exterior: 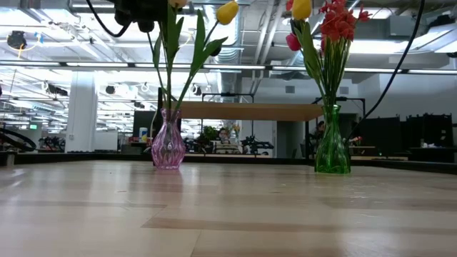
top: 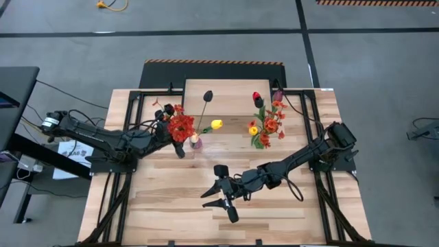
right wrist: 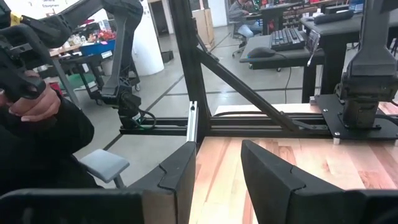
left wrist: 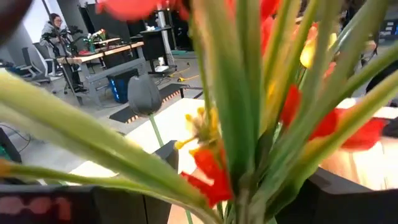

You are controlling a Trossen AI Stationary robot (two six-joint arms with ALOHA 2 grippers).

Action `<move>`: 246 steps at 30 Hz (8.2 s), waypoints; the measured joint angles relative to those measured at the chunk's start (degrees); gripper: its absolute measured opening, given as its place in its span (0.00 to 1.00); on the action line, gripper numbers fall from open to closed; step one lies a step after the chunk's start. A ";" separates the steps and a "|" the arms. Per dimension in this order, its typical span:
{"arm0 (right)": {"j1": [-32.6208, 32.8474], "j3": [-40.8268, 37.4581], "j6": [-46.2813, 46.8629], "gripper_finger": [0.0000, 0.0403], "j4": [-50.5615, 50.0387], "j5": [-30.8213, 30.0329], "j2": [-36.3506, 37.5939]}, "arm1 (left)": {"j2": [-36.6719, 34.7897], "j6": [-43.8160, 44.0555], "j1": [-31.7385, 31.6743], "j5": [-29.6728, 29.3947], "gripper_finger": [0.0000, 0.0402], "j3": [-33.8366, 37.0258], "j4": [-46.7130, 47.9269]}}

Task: Pick and place flowers into a vace then onto a shelf
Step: Put the orange flowers into the purple vase

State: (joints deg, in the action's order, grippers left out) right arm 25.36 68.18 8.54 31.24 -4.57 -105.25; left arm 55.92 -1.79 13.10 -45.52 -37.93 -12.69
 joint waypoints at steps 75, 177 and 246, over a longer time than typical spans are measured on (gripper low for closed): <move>-0.02 0.00 0.02 0.30 0.02 -0.01 0.00 | -3.41 2.75 -4.52 8.21 0.00 0.00 7.34; -0.39 -0.02 0.05 0.30 -0.83 -0.01 0.02 | 1.92 6.98 -13.99 19.35 0.04 0.00 14.65; -0.39 -0.02 0.07 0.30 -0.88 -0.01 0.02 | -14.11 10.46 -13.77 28.77 0.54 0.09 24.40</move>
State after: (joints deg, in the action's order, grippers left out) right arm 24.97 68.16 8.60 30.37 -4.58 -105.23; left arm 41.81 8.67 -0.67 -16.75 -37.85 11.71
